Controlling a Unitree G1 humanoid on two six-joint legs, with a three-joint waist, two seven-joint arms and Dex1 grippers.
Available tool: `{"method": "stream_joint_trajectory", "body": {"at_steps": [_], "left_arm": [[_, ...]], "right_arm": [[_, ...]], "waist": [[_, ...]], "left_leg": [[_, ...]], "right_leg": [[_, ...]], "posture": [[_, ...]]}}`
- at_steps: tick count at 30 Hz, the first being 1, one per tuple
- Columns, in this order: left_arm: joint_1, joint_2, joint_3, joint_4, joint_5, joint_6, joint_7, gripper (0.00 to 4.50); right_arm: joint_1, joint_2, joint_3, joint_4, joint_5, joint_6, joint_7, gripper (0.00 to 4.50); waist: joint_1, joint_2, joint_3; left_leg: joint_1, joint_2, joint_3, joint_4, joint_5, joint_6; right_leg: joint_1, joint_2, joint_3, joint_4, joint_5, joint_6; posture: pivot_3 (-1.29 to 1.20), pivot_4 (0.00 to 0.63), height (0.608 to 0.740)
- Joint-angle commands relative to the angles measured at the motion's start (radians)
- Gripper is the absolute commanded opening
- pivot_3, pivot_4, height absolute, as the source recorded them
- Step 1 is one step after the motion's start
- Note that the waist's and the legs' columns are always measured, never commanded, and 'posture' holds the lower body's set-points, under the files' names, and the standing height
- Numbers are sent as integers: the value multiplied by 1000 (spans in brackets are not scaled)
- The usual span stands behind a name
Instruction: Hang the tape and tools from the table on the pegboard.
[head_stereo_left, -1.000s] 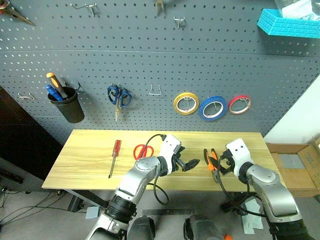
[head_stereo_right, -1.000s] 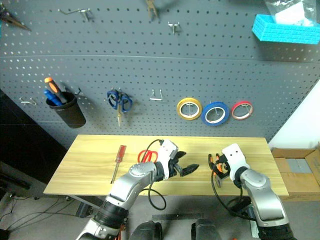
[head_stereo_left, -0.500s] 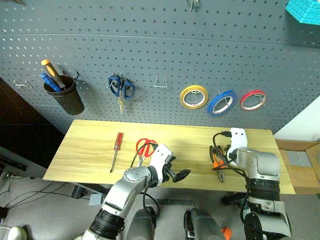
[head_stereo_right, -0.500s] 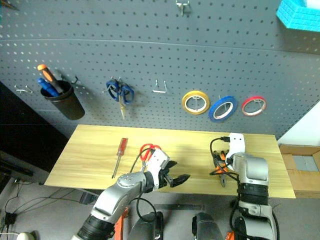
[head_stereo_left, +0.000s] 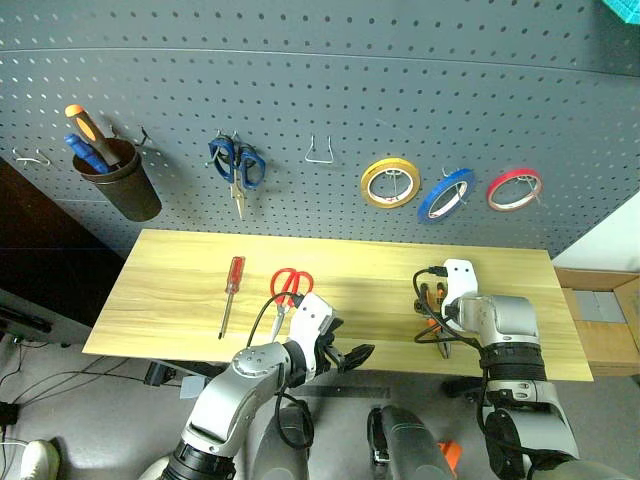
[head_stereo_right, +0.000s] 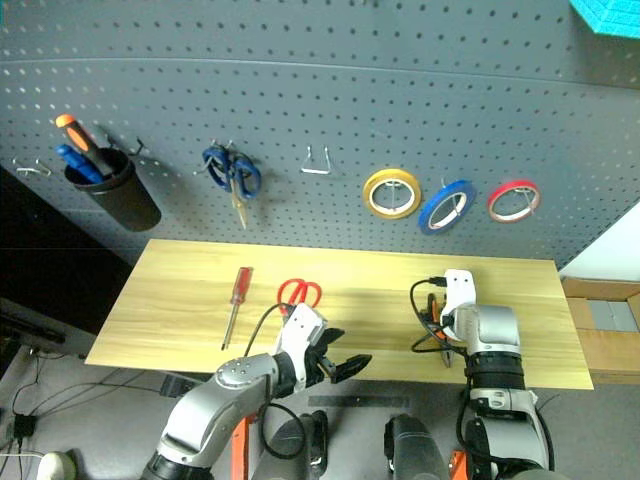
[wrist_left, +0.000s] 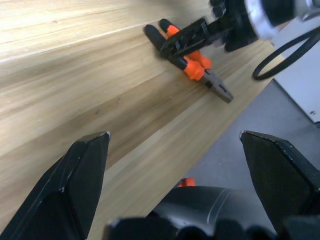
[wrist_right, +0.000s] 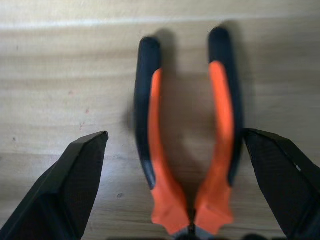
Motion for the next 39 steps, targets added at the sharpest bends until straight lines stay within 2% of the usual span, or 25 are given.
{"method": "stream_joint_trajectory", "body": {"at_steps": [1, 5, 10, 11, 18, 20, 25, 27, 30, 34, 39], "left_arm": [[7, -7, 0, -57, -23, 13, 11, 4500], [6, -14, 13, -64, -44, 19, 12, 4500], [3, -24, 24, -70, -72, 29, 16, 4500], [1, -24, 21, -69, -73, 28, 17, 4500], [-16, -29, 2, -40, -65, 3, 18, 4500], [-21, -25, 16, -51, -70, -1, 18, 4500], [9, -19, 86, -121, -124, 27, 27, 4500], [21, -5, 118, -159, -147, 36, 28, 4500], [16, 6, 179, -198, -178, 45, 41, 4500], [-27, 6, 281, -263, -218, 56, 99, 4500], [-98, -5, 330, -296, -235, 79, 173, 4500]], "right_arm": [[-6, -22, 26, 42, 6, -54, 21, 4447], [7, -55, 56, 89, -4, -114, 38, 4447], [13, -67, 50, 92, 3, -125, 34, 2814], [14, -67, 46, 89, 5, -124, 32, 2739], [25, -73, 38, 23, 19, -105, 31, 2740], [63, -91, 57, -92, 42, -93, 79, 2740], [224, -153, 168, -564, 146, -104, 236, 2740], [260, -124, 180, -743, 203, -105, 249, 2740], [234, -53, 206, -886, 249, -136, 232, 2740], [100, 22, 288, -862, 195, -301, 191, 2740], [-28, 55, 323, -725, 143, -496, 183, 2740]], "waist": [[0, -1, 1], [5, -3, 4], [8, -4, 5], [8, -4, 5], [10, -4, 5], [16, -4, 5], [17, 0, 2], [14, 0, -1], [8, 0, -11], [6, -4, -36], [20, -18, -74]], "left_leg": [[0, 0, 0, 0, 0, 0], [0, 0, 0, 0, 0, 0], [0, 0, 0, 0, 0, 0], [0, 0, 0, 0, 0, 0], [0, 0, 0, -1, 0, 0], [-1, 0, 0, -2, 0, 0], [-10, -1, 1, -5, 0, -1], [-15, 0, 0, -4, 0, -2], [-15, 1, -2, -3, 1, -7], [-16, 0, -5, 1, 1, -7], [-15, -2, -6, 5, 3, -6]], "right_leg": [[0, 0, 0, 0, 0, 0], [0, 0, 0, -1, 0, 1], [0, -1, 0, -2, 0, 1], [0, -1, 0, -2, 0, 1], [0, -1, 0, -4, 0, 1], [0, -1, 0, -4, 0, 1], [-10, -1, 0, -4, 0, 3], [-14, 0, 0, -3, 0, 3], [-15, 2, -3, -1, 0, 3], [-14, 1, -5, 1, 0, 3], [-10, 1, -6, 0, 2, 5]], "posture": [[133, 298, 740], [144, 303, 740], [133, 298, 740], [133, 298, 740], [113, 271, 740], [105, 250, 740], [80, 182, 740], [82, 156, 740], [90, 124, 740], [104, 78, 740], [130, 63, 740]]}}
